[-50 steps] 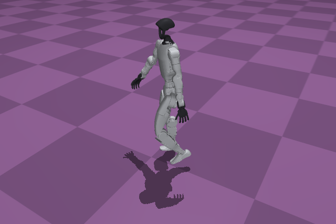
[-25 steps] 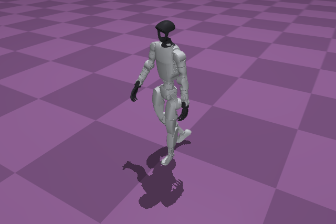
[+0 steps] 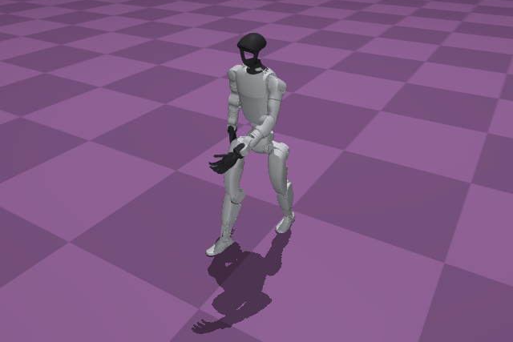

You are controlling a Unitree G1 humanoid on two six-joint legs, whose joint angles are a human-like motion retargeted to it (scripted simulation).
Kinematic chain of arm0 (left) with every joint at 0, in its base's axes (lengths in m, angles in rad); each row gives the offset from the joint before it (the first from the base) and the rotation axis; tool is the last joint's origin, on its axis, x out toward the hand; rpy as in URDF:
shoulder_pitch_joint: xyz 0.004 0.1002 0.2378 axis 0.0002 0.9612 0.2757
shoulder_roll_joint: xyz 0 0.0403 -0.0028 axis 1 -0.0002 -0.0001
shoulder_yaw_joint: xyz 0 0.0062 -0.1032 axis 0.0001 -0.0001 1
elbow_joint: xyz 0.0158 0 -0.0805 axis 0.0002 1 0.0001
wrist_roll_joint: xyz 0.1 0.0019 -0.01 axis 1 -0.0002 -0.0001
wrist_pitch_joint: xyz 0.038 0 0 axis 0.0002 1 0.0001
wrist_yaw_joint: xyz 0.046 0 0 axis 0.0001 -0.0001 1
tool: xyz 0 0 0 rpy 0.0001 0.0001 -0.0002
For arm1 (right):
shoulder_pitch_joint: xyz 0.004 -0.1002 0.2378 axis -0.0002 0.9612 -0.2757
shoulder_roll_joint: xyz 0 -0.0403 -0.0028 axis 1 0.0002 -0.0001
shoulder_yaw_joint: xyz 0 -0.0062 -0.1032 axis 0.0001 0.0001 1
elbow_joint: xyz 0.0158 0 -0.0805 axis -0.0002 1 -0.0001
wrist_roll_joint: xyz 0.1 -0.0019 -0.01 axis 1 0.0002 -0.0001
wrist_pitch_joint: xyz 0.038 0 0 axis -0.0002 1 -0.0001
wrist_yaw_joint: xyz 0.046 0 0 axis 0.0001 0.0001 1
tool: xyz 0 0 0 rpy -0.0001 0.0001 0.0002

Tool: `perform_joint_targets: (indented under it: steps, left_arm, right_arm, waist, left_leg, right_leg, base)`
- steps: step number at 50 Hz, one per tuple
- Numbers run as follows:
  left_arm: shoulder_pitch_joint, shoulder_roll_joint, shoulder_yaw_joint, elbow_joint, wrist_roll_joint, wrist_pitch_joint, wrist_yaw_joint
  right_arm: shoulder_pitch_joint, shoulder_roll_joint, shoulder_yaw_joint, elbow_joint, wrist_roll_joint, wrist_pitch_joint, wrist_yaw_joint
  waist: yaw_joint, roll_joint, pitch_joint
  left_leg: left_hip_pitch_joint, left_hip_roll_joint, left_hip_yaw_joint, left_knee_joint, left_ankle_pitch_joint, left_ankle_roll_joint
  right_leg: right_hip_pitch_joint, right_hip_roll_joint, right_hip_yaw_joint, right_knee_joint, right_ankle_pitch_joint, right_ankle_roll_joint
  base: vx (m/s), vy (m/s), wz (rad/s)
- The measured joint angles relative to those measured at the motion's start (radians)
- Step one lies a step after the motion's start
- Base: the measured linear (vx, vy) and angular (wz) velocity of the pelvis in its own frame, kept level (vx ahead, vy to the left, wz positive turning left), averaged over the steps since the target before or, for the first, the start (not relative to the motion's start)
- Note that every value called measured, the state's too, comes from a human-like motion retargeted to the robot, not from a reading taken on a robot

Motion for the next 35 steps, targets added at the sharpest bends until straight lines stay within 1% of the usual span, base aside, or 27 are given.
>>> perform_joint_targets:
  steps: [2,3,6,8,10,12,14,16,18,20,22,24,26,28,30,33,35]
  left_arm:
    - [0.049,-0.005,-0.013,0.021,0.05,-0.001,-0.009]
    - [0.078,-0.007,-0.019,0.041,0.085,-0.004,-0.015]
    - [0.187,-0.018,-0.031,0.133,0.196,-0.005,-0.027]
    - [0.274,-0.027,-0.035,0.213,0.267,0.005,-0.037]
    - [0.362,-0.035,-0.032,0.301,0.33,0.024,-0.048]
    - [0.446,-0.038,-0.02,0.382,0.366,0.049,-0.046]
    - [0.519,-0.036,-0.001,0.454,0.389,0.074,-0.035]
    - [0.59,-0.026,0.02,0.507,0.403,0.095,-0.028]
    - [0.661,-0.011,0.039,0.536,0.41,0.109,-0.032]
    - [0.733,0.006,0.052,0.539,0.398,0.116,-0.04]
    - [0.8,0.023,0.063,0.518,0.366,0.121,-0.047]
    - [0.857,0.036,0.074,0.488,0.322,0.125,-0.049]
    - [0.9,0.045,0.089,0.46,0.273,0.128,-0.043]
    - [0.927,0.046,0.109,0.442,0.229,0.125,-0.027]
    - [0.931,0.037,0.136,0.44,0.204,0.116,-0.008]
    - [0.909,0.017,0.172,0.466,0.202,0.106,0.004]
    - [0.874,0.006,0.188,0.487,0.2,0.104,0.004]
  right_arm:
    - [-0.038,-0.007,-0.005,0.019,-0.015,-0.006,-0.009]
    - [-0.06,-0.011,-0.004,0.029,-0.02,-0.013,-0.014]
    - [-0.136,-0.024,0.014,0.057,-0.017,-0.04,-0.043]
    - [-0.19,-0.033,0.032,0.068,-0.008,-0.052,-0.068]
    - [-0.249,-0.045,0.046,0.07,0.006,-0.061,-0.099]
    - [-0.314,-0.063,0.046,0.055,0.017,-0.063,-0.139]
    - [-0.386,-0.081,0.039,0.031,0.021,-0.062,-0.178]
    - [-0.457,-0.097,0.034,0.002,0.024,-0.061,-0.209]
    - [-0.525,-0.11,0.032,-0.029,0.029,-0.063,-0.23]
    - [-0.591,-0.121,0.034,-0.058,0.038,-0.064,-0.247]
    - [-0.651,-0.129,0.035,-0.085,0.051,-0.064,-0.262]
    - [-0.703,-0.136,0.033,-0.11,0.061,-0.06,-0.274]
    - [-0.743,-0.14,0.027,-0.132,0.067,-0.056,-0.283]
    - [-0.769,-0.138,0.017,-0.152,0.068,-0.057,-0.289]
    - [-0.78,-0.136,0.005,-0.17,0.072,-0.069,-0.293]
    - [-0.75,-0.125,0.0,-0.183,0.082,-0.09,-0.282]
    - [-0.71,-0.112,0.0,-0.183,0.08,-0.097,-0.264]
  waist:
    - [0.024,-0.006,-0.024]
    - [0.038,-0.009,-0.035]
    - [0.084,-0.034,-0.059]
    - [0.116,-0.064,-0.073]
    - [0.14,-0.092,-0.097]
    - [0.16,-0.1,-0.122]
    - [0.192,-0.103,-0.126]
    - [0.233,-0.112,-0.116]
    - [0.278,-0.127,-0.102]
    - [0.321,-0.142,-0.089]
    - [0.357,-0.153,-0.076]
    - [0.392,-0.158,-0.062]
    - [0.428,-0.151,-0.044]
    - [0.465,-0.124,-0.022]
    - [0.498,-0.08,0.012]
    - [0.51,-0.038,0.025]
    - [0.504,-0.031,0.018]
  left_leg:
    - [0.011,-0.006,-0.006,0.014,0.028,0.006]
    - [0.017,-0.01,-0.007,0.027,0.049,0.009]
    - [0.015,-0.036,0.001,0.117,0.147,0.03]
    - [-0.03,-0.065,0.03,0.252,0.226,0.057]
    - [-0.154,-0.084,0.085,0.485,0.279,0.094]
    - [-0.322,-0.065,0.148,0.742,0.283,0.137]
    - [-0.46,-0.032,0.205,0.934,0.244,0.183]
    - [-0.559,-0.013,0.247,1.044,0.18,0.224]
    - [-0.64,-0.011,0.275,1.08,0.123,0.248]
    - [-0.705,-0.017,0.294,1.049,0.091,0.258]
    - [-0.746,-0.015,0.317,0.948,0.091,0.259]
    - [-0.753,-0.003,0.349,0.779,0.116,0.257]
    - [-0.722,0.018,0.393,0.544,0.163,0.242]
    - [-0.661,0.045,0.437,0.277,0.221,0.2]
    - [-0.584,0.071,0.469,0.037,0.271,0.129]
    - [-0.54,0.09,0.455,-0.123,0.294,0.042]
    - [-0.531,0.089,0.427,-0.136,0.301,0.015]
  right_leg:
    - [0.02,0.003,0.013,0.0,0.029,0.001]
    - [0.036,0.0,0.011,0.0,0.02,0.005]
    - [0.104,-0.019,0.026,0.0,-0.066,0.034]
    - [0.153,-0.046,0.051,0.0,-0.115,0.043]
    - [0.177,-0.077,0.07,0.006,-0.149,0.031]
    - [0.179,-0.087,0.082,0.014,-0.175,0.006]
    - [0.188,-0.084,0.096,0.018,-0.196,-0.01]
    - [0.207,-0.082,0.117,0.023,-0.217,-0.016]
    - [0.222,-0.083,0.142,0.032,-0.236,-0.023]
    - [0.235,-0.085,0.167,0.043,-0.252,-0.034]
    - [0.247,-0.085,0.188,0.055,-0.266,-0.048]
    - [0.261,-0.079,0.206,0.066,-0.28,-0.057]
    - [0.284,-0.061,0.226,0.075,-0.297,-0.061]
    - [0.324,-0.025,0.248,0.08,-0.315,-0.058]
    - [0.39,0.018,0.267,0.081,-0.334,-0.052]
    - [0.466,0.052,0.277,0.092,-0.354,-0.05]
    - [0.497,0.055,0.279,0.113,-0.357,-0.056]
  base:
    - [0.62,-0.22,-0.16]
    - [0.65,-0.23,-0.23]
    - [0.67,-0.23,-0.32]
    - [0.66,-0.23,-0.38]
    - [0.61,-0.2,-0.22]
    - [0.55,-0.17,-0.1]
    - [0.53,-0.15,-0.31]
    - [0.53,-0.12,-0.57]
    - [0.52,-0.09,-0.69]
    - [0.51,-0.06,-0.68]
    - [0.52,-0.04,-0.6]
    - [0.53,-0.01,-0.59]
    - [0.57,0.03,-0.7]
    - [0.62,0.07,-0.83]
    - [0.66,0.13,-0.74]
    - [0.69,0.18,-0.28]
    - [0.7,0.2,0.09]
